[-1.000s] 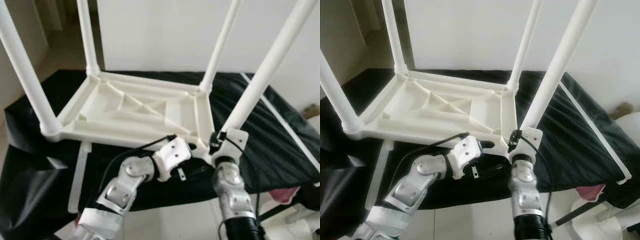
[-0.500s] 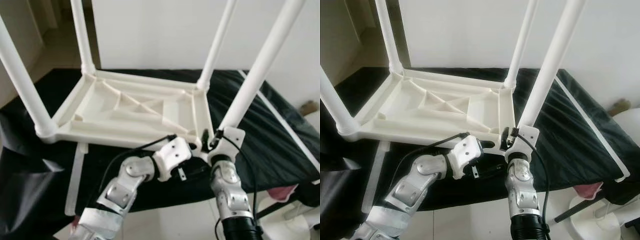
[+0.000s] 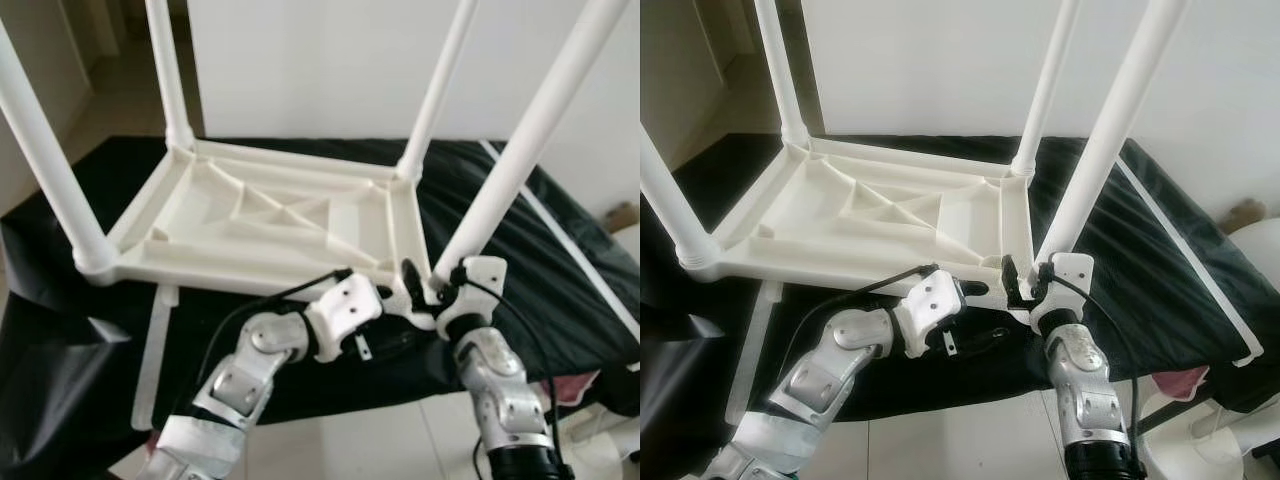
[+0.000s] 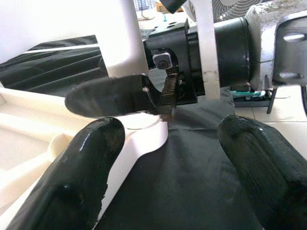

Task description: Building children table

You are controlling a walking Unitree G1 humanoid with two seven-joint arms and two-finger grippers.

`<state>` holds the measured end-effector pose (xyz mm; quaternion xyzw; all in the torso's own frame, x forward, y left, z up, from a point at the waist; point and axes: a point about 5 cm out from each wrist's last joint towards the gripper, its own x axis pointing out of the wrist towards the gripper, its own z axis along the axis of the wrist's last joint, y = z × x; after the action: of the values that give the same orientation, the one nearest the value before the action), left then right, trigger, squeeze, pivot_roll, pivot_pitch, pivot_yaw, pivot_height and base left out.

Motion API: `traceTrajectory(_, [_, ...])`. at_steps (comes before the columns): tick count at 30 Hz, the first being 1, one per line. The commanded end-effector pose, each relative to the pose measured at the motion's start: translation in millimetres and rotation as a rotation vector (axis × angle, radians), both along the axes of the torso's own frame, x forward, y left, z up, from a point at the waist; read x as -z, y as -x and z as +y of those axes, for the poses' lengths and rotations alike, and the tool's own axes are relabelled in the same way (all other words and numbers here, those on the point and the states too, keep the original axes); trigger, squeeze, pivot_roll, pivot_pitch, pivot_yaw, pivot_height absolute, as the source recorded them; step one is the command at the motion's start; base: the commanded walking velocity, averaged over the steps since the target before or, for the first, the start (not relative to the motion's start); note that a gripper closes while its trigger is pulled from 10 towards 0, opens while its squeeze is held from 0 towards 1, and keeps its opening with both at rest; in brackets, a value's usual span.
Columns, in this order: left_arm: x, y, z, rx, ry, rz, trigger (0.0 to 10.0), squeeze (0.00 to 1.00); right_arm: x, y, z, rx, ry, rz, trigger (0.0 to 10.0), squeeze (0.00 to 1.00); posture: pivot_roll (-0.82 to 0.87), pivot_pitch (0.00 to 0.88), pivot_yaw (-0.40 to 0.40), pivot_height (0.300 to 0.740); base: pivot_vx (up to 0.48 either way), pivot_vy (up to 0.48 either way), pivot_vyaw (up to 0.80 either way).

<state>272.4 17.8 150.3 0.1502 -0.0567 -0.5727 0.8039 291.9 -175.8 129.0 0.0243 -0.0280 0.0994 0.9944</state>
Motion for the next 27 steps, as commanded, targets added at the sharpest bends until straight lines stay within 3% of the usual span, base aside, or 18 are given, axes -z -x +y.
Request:
traceTrajectory(1, [0, -3.9, -0.5, -0.048, 0.005, -0.009, 10.0, 0.0, 5, -0.3, -4.0, -0.05, 0.013, 0.017, 10.0, 0.0, 0.08, 0.0, -0.067, 0.74, 0.0, 0.0, 0.0])
traceTrajectory(6, [2, -4.0, 0.2, -0.044, 0.001, 0.002, 10.0, 0.0, 0, -1.2, -15.5, -0.161, 0.107, -0.024, 10.0, 0.0, 0.07, 0.0, -0.058, 0.74, 0.0, 0.0, 0.0])
traceTrajectory(15, [20, -7.4, 2.8, -0.081, -0.037, 0.025, 10.0, 0.0, 4, -6.8, -26.4, -0.206, 0.148, -0.014, 10.0, 0.0, 0.07, 0.0, -0.063, 0.74, 0.0, 0.0, 0.0])
traceTrajectory(18, [26, -8.6, 2.9, -0.099, -0.05, 0.014, 10.0, 0.0, 9, -9.1, -27.1, -0.219, 0.185, -0.012, 10.0, 0.0, 0.08, 0.0, -0.062, 0.74, 0.0, 0.0, 0.0])
traceTrajectory(19, [24, -11.1, 1.9, -0.128, -0.026, -0.003, 10.0, 0.0, 15, -11.9, -23.8, -0.288, 0.171, 0.015, 10.0, 0.0, 0.08, 0.0, -0.06, 0.74, 0.0, 0.0, 0.0])
traceTrajectory(22, [21, -13.7, 1.7, -0.151, 0.007, -0.013, 10.0, 0.0, 12, -14.9, -20.2, -0.328, 0.186, 0.001, 10.0, 0.0, 0.08, 0.0, -0.06, 0.74, 0.0, 0.0, 0.0])
traceTrajectory(27, [21, -15.5, 2.2, -0.167, 0.008, -0.02, 10.0, 0.0, 9, -17.0, -19.9, -0.327, 0.197, -0.011, 10.0, 0.0, 0.08, 0.0, -0.059, 0.74, 0.0, 0.0, 0.0])
